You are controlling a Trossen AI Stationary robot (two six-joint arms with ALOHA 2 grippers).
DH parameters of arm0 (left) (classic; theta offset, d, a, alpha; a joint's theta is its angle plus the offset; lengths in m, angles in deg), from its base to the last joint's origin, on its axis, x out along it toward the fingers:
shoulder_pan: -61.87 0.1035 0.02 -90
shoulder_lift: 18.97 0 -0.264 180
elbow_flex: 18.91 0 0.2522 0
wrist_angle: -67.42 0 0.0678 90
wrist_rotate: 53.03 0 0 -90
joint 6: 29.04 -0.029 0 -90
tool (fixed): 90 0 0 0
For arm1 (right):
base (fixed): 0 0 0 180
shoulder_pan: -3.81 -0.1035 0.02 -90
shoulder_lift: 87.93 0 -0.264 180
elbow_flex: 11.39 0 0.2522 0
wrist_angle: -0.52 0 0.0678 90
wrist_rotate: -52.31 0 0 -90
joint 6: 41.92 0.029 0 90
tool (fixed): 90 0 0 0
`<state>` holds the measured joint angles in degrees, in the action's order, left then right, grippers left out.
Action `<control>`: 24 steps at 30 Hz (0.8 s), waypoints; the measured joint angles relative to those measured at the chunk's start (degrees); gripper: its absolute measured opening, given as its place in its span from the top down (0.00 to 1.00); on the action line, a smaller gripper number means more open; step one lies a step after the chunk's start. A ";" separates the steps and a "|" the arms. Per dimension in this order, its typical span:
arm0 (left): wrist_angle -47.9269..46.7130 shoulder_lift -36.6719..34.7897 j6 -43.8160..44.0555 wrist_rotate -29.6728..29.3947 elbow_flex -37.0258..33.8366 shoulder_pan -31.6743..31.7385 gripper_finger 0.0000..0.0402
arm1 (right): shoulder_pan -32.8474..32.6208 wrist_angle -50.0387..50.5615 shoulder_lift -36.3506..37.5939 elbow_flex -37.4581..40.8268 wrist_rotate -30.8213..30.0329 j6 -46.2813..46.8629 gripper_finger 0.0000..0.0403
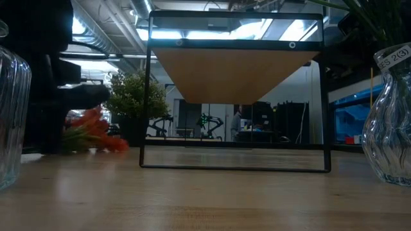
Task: Pick and place flowers into a vace then onto a shelf
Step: Put the orange flowers into the left transparent flower vase
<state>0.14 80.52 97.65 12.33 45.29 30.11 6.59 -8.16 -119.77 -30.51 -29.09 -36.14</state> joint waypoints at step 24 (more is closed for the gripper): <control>-10.41 -17.28 -3.08 -8.78 0.00 -4.76 0.97 | 0.01 0.02 0.00 0.00 0.00 0.00 1.00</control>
<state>-10.27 63.24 94.58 3.56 45.29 25.34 6.59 -8.13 -119.77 -30.51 -29.09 -36.14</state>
